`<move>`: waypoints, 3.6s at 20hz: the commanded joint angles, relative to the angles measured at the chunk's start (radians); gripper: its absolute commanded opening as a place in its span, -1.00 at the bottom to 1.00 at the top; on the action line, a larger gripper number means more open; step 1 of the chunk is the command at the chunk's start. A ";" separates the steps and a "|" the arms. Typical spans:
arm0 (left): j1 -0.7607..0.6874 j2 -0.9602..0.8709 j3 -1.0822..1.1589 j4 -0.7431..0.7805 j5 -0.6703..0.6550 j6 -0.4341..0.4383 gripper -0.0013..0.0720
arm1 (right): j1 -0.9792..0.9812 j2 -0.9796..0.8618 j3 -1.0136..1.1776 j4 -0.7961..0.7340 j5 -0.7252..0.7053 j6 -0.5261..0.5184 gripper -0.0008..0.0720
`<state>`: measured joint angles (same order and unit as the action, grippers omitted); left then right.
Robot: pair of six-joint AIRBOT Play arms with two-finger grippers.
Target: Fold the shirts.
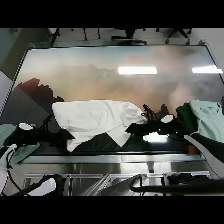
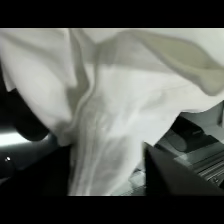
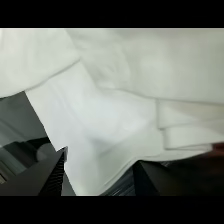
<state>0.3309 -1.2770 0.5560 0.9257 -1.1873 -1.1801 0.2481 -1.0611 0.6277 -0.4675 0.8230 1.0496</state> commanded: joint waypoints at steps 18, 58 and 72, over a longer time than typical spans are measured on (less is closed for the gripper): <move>0.003 0.321 1.359 -0.265 0.140 -0.153 -0.94 | -0.410 0.288 1.116 -0.052 0.337 0.013 -0.94; 0.110 -0.236 0.560 0.145 -0.149 -0.102 0.76 | -0.462 0.227 0.093 -0.175 0.225 -0.086 -0.94; -0.033 -0.584 0.752 -0.027 -0.053 0.013 -0.17 | -0.465 0.182 0.093 -0.233 0.179 -0.109 0.04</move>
<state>0.3134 -1.8156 1.2583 0.8875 -1.2587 -1.1763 -0.2153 -0.8734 0.7200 -0.6563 1.0355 0.9554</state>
